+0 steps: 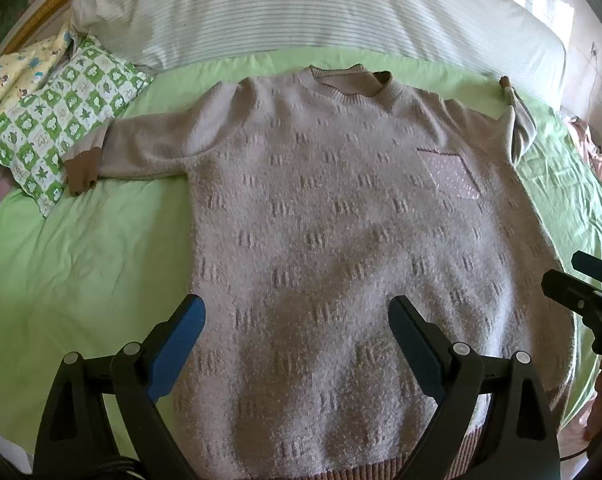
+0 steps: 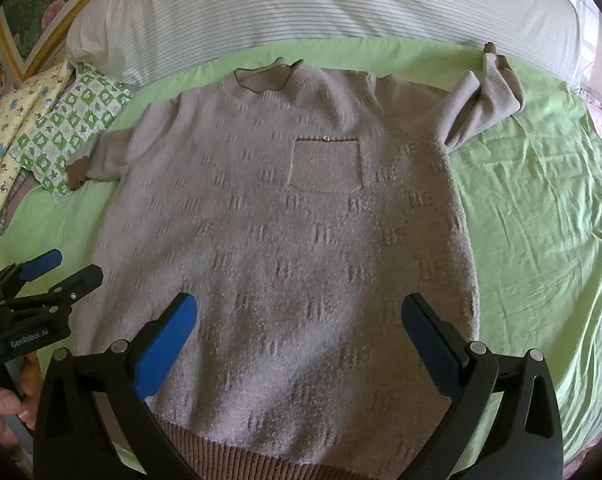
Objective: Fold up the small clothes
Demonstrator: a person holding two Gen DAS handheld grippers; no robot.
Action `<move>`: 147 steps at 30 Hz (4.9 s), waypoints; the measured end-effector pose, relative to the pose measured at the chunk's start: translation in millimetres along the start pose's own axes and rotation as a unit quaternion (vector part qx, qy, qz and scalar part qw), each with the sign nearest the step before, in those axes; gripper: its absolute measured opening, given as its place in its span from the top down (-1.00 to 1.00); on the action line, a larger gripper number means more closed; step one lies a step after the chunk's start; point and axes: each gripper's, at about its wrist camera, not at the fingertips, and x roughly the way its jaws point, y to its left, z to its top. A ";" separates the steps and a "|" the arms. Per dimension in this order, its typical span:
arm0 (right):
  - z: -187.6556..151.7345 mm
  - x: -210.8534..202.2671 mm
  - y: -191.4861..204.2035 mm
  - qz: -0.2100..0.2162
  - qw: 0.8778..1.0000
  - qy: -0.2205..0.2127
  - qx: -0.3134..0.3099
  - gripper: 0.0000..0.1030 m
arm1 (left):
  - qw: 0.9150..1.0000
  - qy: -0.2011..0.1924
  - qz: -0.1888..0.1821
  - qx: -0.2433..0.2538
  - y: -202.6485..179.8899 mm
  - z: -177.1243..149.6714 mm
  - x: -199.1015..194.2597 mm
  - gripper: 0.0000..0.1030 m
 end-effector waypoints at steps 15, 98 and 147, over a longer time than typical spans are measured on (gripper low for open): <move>-0.4 3.0 2.6 0.001 1.000 0.001 -0.001 -0.98 | 1.000 -0.005 -0.006 -0.010 2.2 3.6 5.3 -0.81; 209.3 119.4 12.7 0.294 0.955 0.034 0.014 0.32 | 0.962 0.120 -0.154 -0.190 40.8 145.9 173.1 -0.81; 201.0 163.5 -187.7 0.071 0.980 0.008 0.187 -0.09 | 0.975 0.042 -0.118 -0.184 86.9 141.4 165.0 0.78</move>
